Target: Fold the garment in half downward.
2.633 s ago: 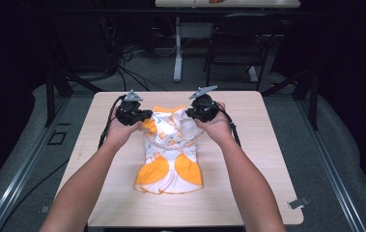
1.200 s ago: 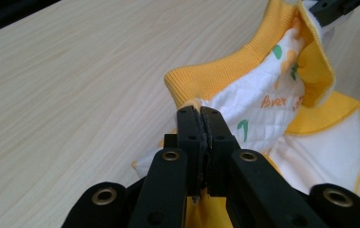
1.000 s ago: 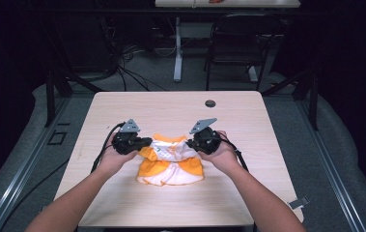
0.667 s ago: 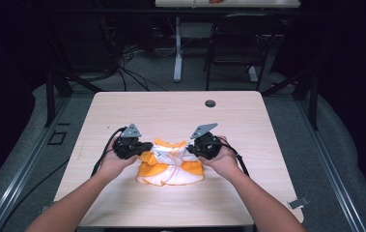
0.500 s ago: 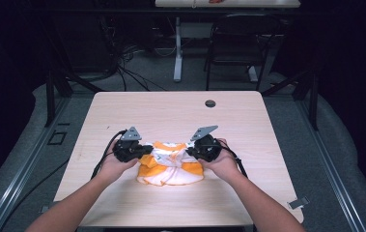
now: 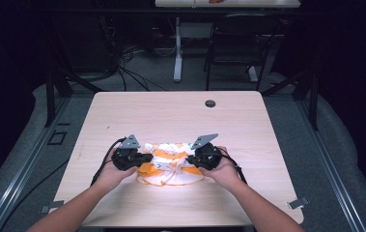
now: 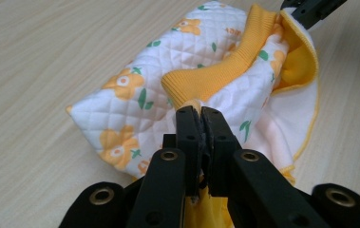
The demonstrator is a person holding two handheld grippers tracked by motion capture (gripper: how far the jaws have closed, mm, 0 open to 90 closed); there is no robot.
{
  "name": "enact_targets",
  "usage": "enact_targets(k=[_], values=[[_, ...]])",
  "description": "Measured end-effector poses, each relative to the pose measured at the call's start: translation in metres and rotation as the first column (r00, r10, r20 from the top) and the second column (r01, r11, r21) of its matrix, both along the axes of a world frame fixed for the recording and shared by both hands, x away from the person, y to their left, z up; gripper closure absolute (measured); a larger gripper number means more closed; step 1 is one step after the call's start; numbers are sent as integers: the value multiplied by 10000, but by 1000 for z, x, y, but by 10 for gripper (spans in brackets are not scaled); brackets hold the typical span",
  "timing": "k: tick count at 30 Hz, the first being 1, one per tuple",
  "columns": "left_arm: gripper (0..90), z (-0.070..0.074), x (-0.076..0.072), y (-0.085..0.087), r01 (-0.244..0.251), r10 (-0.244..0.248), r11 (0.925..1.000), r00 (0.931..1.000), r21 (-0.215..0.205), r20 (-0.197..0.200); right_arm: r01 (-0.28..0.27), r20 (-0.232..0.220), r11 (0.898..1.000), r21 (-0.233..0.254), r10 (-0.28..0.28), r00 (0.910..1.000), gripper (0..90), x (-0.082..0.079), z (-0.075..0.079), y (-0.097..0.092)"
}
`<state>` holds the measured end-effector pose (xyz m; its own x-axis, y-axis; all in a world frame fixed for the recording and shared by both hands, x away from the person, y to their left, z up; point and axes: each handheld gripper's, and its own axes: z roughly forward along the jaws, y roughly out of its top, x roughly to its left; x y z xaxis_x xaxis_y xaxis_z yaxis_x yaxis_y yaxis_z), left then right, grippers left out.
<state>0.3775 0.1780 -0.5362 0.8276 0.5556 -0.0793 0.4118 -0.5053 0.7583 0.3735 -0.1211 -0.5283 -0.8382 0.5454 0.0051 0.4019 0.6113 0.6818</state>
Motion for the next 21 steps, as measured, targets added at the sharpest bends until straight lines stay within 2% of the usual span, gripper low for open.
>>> enact_targets(k=[8,10,11,15,19,21], values=[[792,10,-10,4,-77,74,9997,9999,-222,-135,-31,-143,9990,441,37,9999,752,-11,9,-4],[750,15,-10,5,-136,130,9992,9998,-369,-162,-28,-177,9986,526,37,9998,735,-12,11,-6],[735,20,-10,7,-202,193,9979,9997,-608,-154,15,-166,9977,684,-3,9999,710,-12,16,-8],[700,25,-9,9,-305,302,9981,9995,-530,-66,3,-164,9960,894,12,9999,677,-13,23,-10],[697,26,-6,8,-451,449,9976,9990,-516,-48,-40,-33,9955,942,43,10000,682,-15,27,-10],[707,25,-4,8,-585,587,9974,9983,-418,31,0,107,9950,994,-11,9999,740,-13,29,-11]])
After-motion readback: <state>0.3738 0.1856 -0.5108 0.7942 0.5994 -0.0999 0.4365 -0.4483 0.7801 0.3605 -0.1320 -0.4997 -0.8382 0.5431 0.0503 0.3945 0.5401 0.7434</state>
